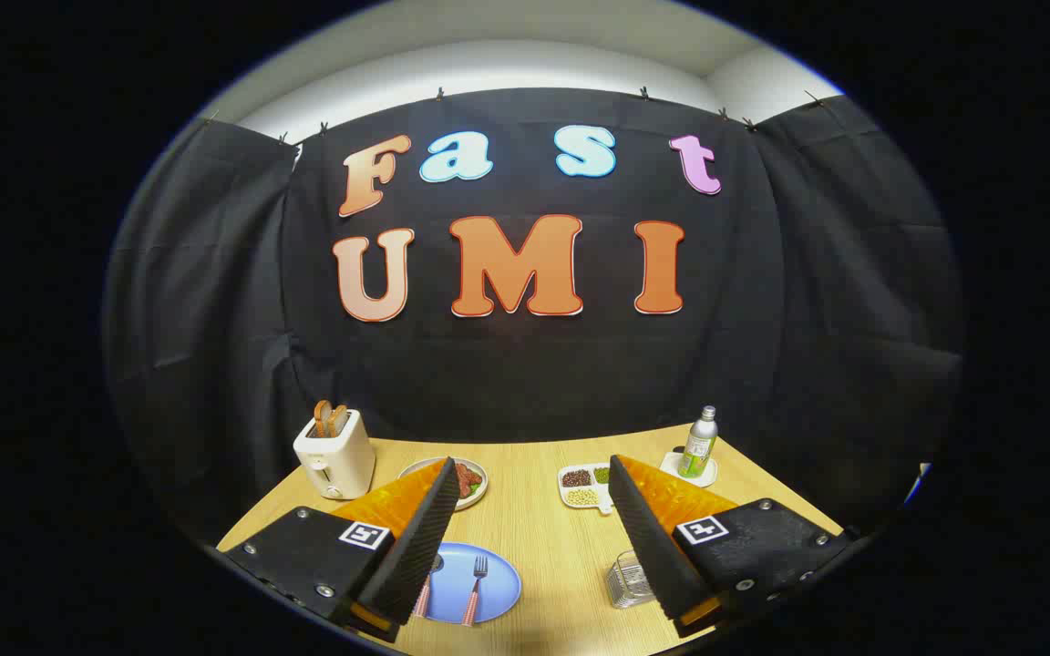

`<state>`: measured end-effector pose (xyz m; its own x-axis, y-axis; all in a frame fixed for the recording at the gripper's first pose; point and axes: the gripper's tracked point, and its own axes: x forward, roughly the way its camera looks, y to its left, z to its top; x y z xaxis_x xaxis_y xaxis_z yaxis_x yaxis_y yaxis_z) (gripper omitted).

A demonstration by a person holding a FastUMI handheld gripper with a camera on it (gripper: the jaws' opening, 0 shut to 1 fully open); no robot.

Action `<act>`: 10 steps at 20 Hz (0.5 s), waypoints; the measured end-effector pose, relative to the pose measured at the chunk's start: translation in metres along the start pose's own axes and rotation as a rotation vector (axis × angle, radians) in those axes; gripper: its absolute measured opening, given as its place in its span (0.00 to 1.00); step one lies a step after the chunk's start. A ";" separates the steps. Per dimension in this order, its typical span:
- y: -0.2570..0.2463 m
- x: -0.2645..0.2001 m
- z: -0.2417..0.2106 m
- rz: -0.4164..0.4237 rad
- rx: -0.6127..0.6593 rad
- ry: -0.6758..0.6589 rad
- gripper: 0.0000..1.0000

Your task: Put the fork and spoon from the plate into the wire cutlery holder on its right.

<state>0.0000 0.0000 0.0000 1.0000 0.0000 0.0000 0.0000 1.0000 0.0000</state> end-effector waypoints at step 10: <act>0.005 0.008 -0.006 -0.005 -0.016 0.007 0.98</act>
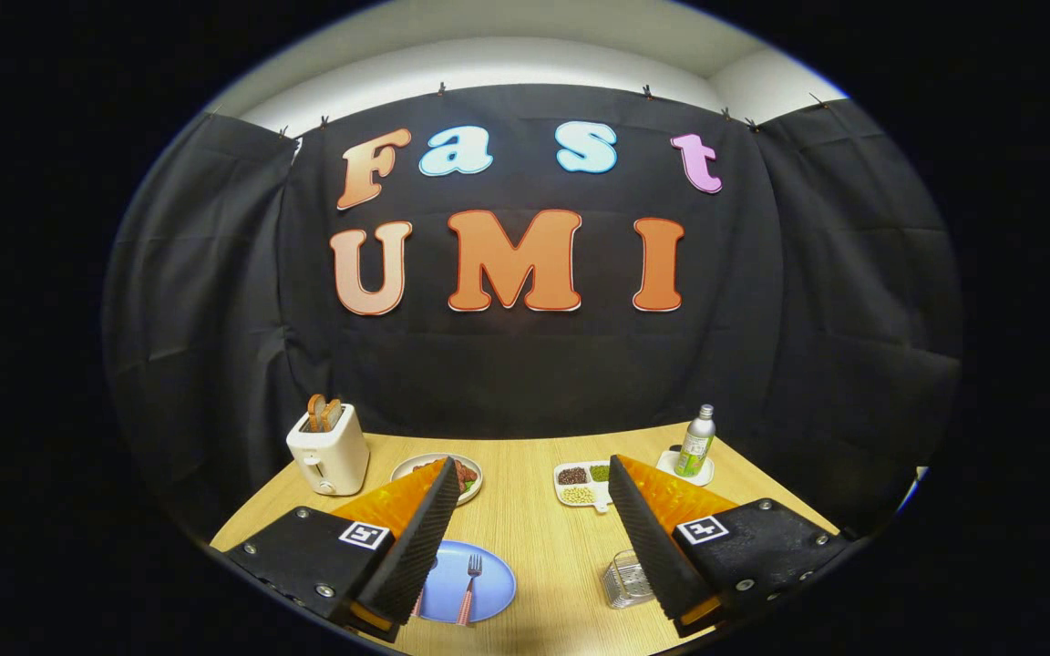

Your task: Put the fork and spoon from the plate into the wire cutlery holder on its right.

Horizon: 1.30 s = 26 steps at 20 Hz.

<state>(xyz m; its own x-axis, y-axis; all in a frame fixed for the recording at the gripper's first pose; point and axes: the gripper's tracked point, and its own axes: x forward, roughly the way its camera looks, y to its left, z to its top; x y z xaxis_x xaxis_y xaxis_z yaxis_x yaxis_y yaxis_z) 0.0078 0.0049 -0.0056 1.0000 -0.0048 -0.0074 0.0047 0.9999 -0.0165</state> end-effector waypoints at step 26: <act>0.089 0.046 -0.274 0.129 -0.067 0.440 0.93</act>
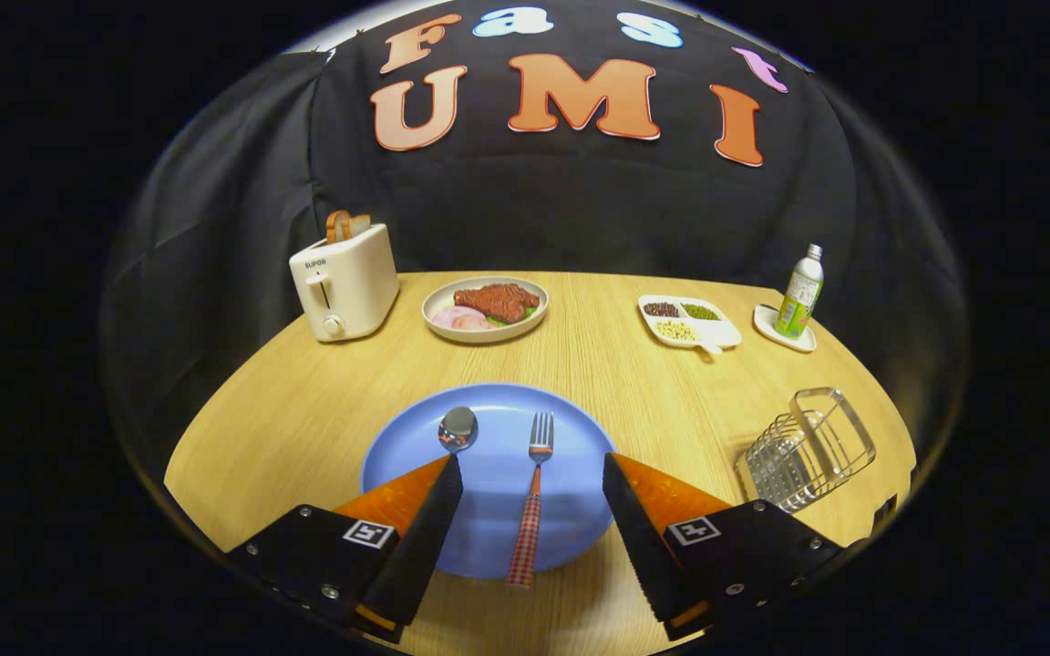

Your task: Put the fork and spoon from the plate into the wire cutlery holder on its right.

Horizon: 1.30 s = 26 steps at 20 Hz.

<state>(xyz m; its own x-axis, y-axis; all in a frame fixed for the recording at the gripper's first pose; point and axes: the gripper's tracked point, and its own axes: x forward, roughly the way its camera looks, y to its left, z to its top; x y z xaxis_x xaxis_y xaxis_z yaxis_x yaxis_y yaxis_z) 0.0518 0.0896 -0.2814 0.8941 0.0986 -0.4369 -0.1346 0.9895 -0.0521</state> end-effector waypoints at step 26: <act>-0.131 -0.083 0.050 -0.028 -0.106 0.184 0.06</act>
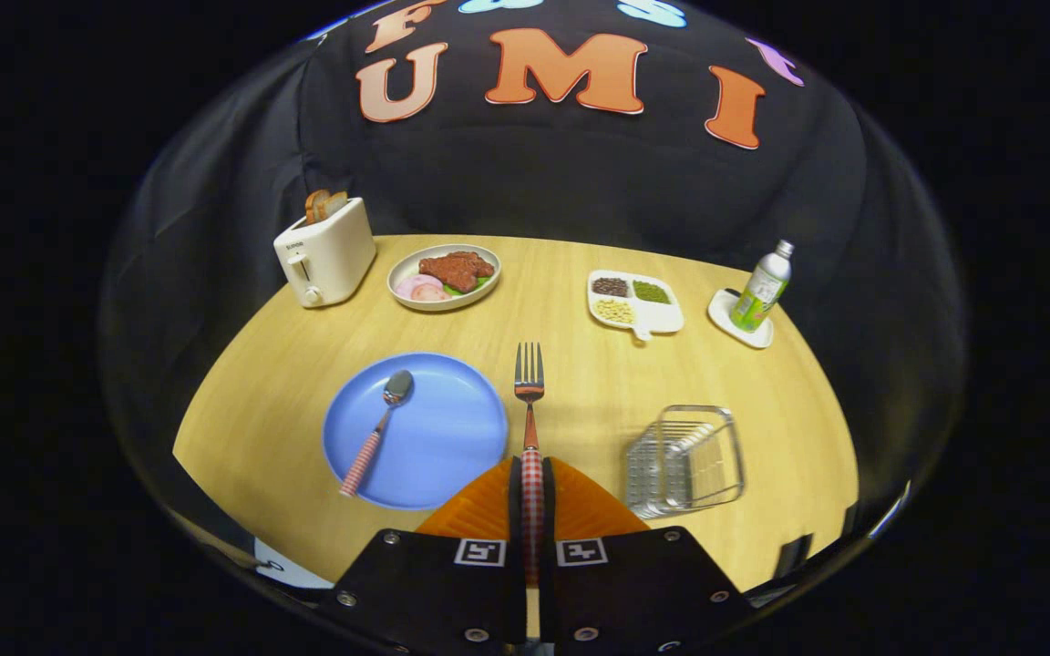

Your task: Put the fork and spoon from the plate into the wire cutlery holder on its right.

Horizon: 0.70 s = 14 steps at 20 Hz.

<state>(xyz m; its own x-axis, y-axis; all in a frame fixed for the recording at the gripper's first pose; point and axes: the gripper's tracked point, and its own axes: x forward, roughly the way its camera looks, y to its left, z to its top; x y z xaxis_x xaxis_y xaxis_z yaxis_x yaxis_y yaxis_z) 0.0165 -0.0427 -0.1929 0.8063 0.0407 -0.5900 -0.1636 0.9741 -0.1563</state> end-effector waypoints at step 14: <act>-0.082 -0.021 -0.033 0.137 0.004 0.398 0.06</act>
<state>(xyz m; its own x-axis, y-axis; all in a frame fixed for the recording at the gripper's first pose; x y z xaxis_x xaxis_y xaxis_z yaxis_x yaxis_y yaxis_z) -0.0059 -0.1306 -0.1939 0.4951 0.0814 -0.8650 -0.2511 0.9665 -0.0527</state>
